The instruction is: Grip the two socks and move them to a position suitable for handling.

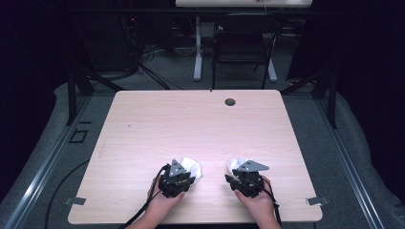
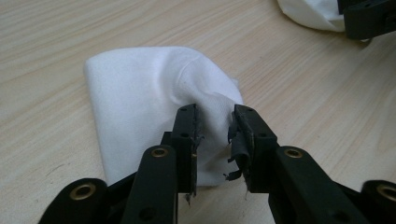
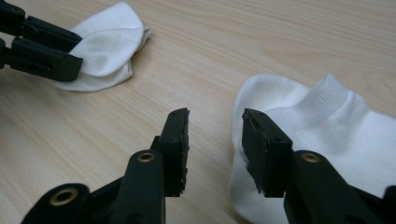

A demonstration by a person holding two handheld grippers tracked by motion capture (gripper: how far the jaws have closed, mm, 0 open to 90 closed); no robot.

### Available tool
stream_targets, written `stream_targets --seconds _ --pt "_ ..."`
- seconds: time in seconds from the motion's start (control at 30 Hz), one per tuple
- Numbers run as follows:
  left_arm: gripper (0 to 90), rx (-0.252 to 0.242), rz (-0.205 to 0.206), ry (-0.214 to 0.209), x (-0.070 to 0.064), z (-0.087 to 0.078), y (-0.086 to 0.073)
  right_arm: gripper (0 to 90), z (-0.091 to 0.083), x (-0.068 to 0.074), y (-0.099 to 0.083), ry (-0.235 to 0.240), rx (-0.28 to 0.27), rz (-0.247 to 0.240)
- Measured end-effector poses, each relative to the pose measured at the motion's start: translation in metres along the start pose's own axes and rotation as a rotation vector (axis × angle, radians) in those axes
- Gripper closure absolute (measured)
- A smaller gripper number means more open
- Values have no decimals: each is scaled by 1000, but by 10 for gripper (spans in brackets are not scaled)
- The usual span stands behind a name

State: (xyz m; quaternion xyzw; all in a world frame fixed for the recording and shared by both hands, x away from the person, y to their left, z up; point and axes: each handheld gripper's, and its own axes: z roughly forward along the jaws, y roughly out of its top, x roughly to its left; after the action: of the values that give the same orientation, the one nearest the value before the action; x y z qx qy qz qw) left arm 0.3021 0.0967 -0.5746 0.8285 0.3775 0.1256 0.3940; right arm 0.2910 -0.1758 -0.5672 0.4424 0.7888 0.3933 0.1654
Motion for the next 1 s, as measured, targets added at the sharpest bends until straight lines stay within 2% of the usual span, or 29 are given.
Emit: stream_targets --seconds 0.1,0.27,0.33,0.4,0.53,0.63,0.67,0.73,0.8,0.9,1.0 --pt "670 -17 -10 -13 -1 -4 2 613 0 0 0 -1 -3 2" --pt "637 -40 0 -5 0 -9 9 612 0 0 0 -3 1 1" --pt "623 -50 -8 22 4 -6 15 610 0 0 0 -2 1 0" --pt "613 -47 -5 29 7 -4 17 610 0 0 0 -1 0 2" --pt "610 -29 -26 42 12 6 20 609 1 0 0 -2 4 -1" --pt "652 -9 -25 41 13 12 20 608 0 0 0 1 -3 3" --pt "674 4 -39 27 13 14 20 609 0 0 0 1 -3 2" --pt "703 7 -41 22 14 15 19 608 0 0 0 3 -5 3" --pt "762 18 -33 19 15 15 20 608 0 0 0 4 -6 3" --pt "826 20 -39 7 14 15 20 609 0 0 1 6 0 -2" --pt "845 18 -49 -8 13 12 20 608 0 0 1 7 -1 -3"
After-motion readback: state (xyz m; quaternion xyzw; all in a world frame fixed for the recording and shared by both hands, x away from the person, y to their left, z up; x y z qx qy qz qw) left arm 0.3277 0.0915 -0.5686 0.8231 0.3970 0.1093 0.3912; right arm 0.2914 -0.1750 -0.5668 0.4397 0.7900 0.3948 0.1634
